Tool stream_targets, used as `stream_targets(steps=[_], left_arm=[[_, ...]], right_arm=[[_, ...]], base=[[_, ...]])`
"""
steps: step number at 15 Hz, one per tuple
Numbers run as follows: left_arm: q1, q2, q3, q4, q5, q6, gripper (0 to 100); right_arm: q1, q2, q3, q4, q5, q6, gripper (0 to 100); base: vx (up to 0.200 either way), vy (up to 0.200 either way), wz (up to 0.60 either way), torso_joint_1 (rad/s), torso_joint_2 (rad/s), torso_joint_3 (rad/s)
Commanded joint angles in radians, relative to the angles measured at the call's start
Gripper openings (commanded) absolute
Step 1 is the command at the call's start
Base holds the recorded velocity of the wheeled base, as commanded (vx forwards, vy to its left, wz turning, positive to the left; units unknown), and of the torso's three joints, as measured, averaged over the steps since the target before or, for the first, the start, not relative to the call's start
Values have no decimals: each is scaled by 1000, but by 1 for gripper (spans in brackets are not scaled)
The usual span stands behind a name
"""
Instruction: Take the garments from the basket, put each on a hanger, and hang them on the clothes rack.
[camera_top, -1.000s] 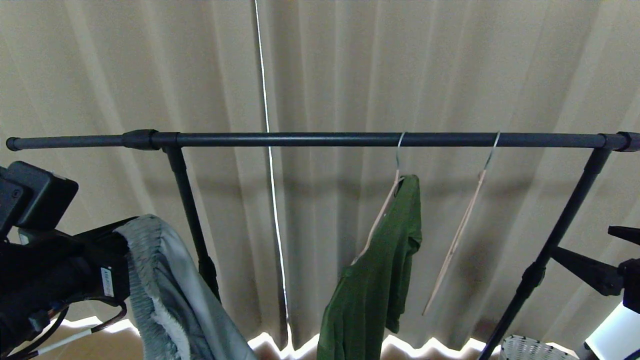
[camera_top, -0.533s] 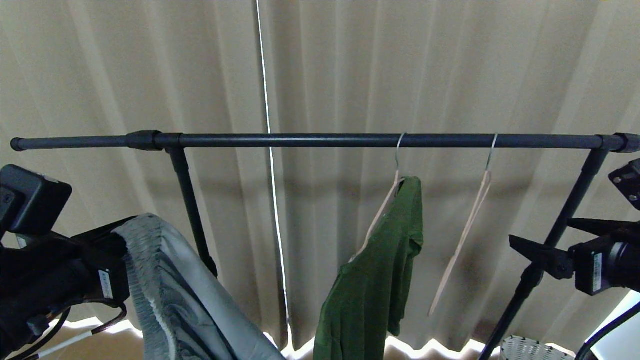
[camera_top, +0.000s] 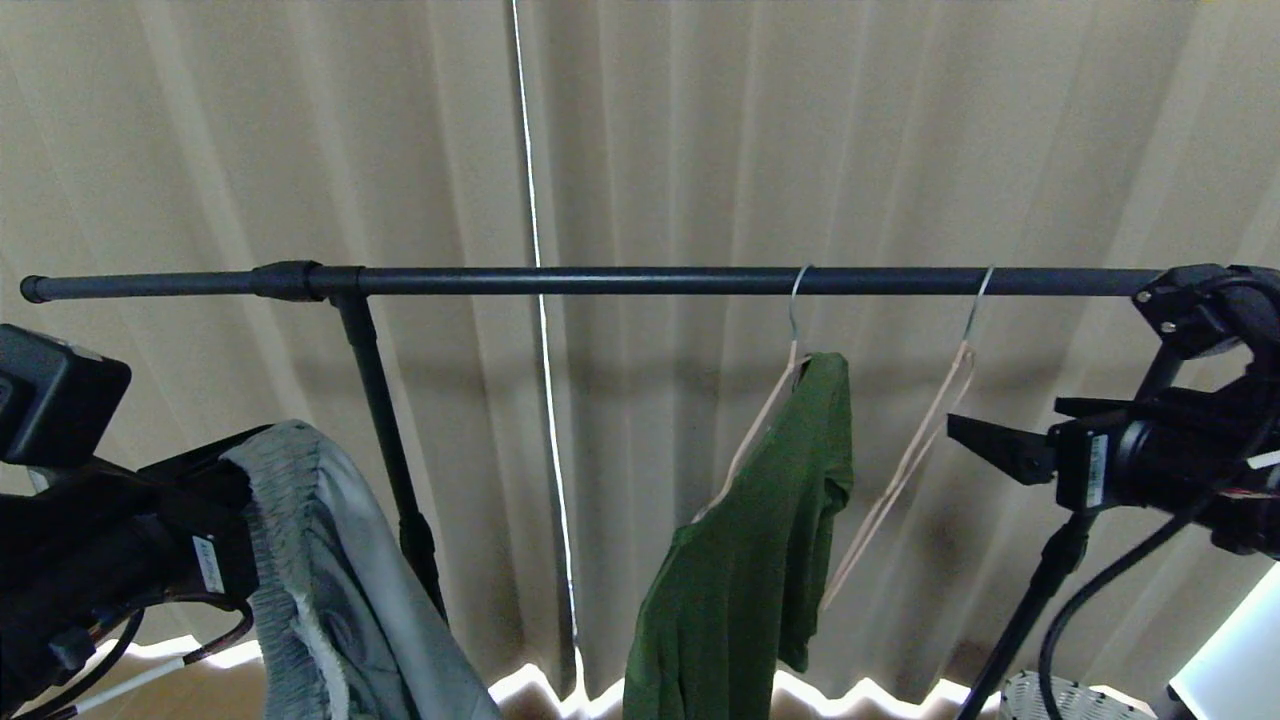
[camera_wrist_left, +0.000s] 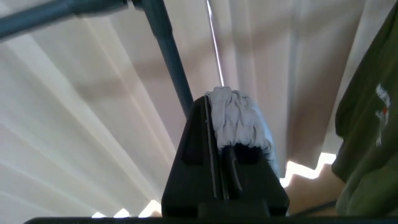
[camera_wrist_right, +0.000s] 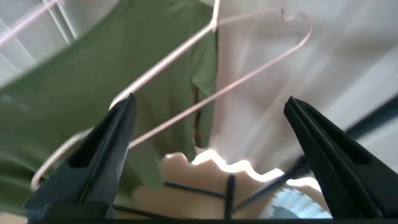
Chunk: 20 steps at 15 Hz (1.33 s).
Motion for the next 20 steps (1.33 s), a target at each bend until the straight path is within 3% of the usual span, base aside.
stream_targets(steps=[1, 5, 9, 20], left_arm=[[0, -10, 8, 0, 1, 0, 0], [0, -13, 14, 0, 1, -3, 0], [0, -13, 16, 0, 1, -3, 0], [-3, -13, 23, 0, 1, 0, 0]], right_arm=[[54, 111, -36, -26, -5, 18, 100], [76, 172, -42, -25, -8, 20, 100], [76, 208, -36, -13, -83, 40, 100], [50, 175, 15, -9, -116, 44, 100]], base=[[0, 0, 0, 0, 0, 0], [0, 0, 0, 0, 0, 0], [0, 0, 0, 0, 0, 0], [0, 0, 0, 0, 0, 0]])
